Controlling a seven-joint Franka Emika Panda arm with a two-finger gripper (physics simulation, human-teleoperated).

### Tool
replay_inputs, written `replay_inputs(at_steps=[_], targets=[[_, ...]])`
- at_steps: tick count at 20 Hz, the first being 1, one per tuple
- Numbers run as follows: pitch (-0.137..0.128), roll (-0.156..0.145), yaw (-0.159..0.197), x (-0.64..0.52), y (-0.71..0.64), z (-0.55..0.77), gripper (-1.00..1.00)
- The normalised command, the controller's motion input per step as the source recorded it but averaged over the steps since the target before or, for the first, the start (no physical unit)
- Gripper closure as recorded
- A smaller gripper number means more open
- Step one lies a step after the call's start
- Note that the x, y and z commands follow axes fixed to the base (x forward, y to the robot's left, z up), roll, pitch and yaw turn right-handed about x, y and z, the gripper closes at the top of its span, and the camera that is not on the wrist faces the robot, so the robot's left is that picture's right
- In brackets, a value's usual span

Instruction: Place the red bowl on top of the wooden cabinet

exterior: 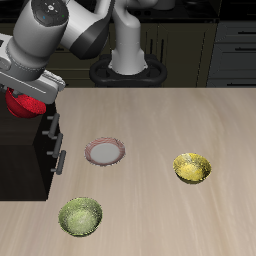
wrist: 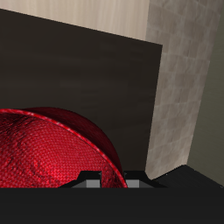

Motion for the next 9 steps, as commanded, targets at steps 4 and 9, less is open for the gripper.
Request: replay_inputs(at_steps=[4, 9], targets=[[-0.004, 0.014, -0.002, 0.06, 0.08, 0.06, -1.00], [-0.004, 0.023, 0.011, 0.06, 0.15, 0.03, -1.00]])
